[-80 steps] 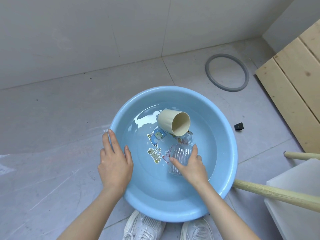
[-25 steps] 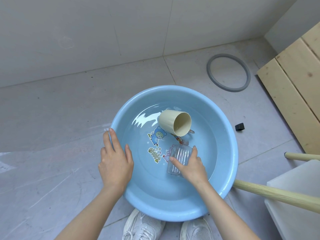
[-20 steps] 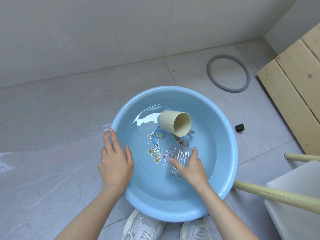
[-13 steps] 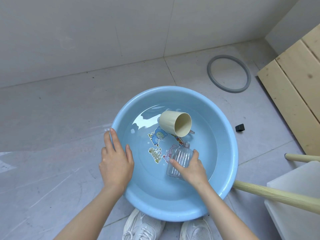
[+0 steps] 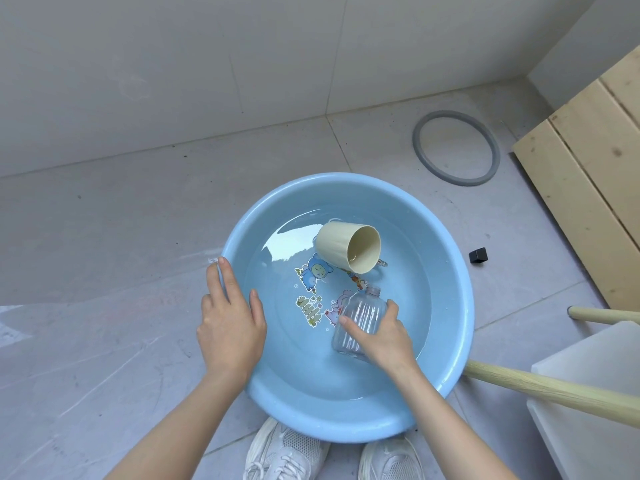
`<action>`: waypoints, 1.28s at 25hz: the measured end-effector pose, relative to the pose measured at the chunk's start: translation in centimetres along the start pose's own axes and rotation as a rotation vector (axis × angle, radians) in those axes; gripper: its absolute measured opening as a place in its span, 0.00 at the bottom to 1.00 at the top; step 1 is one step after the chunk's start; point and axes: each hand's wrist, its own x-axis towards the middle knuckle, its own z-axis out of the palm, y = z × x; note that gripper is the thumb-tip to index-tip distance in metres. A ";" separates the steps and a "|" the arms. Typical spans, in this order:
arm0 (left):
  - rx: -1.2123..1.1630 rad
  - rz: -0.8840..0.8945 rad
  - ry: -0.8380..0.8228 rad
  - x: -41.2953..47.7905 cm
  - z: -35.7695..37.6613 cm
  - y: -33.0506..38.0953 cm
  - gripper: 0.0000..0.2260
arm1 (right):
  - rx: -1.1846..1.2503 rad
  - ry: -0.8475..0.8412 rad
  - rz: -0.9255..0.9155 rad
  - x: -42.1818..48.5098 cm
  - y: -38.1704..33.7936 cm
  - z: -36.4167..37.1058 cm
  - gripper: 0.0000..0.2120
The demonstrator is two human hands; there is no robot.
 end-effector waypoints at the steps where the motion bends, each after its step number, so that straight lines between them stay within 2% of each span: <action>1: 0.000 -0.001 -0.002 0.0 0.0 0.0 0.28 | -0.001 0.003 0.003 0.0 0.0 0.0 0.51; 17: 0.000 0.004 -0.001 0.0 0.1 0.0 0.28 | -0.038 0.022 -0.016 0.0 -0.1 0.4 0.50; 24: -0.003 0.007 -0.002 0.1 0.2 -0.1 0.28 | -0.005 -0.009 0.043 0.5 -0.2 0.6 0.49; 28: -0.006 0.001 -0.005 0.1 0.2 -0.1 0.28 | 0.115 -0.048 0.074 0.9 0.0 0.3 0.46; 32: -0.003 0.001 -0.005 0.0 0.1 -0.1 0.28 | 0.212 0.012 0.083 1.3 0.5 0.6 0.46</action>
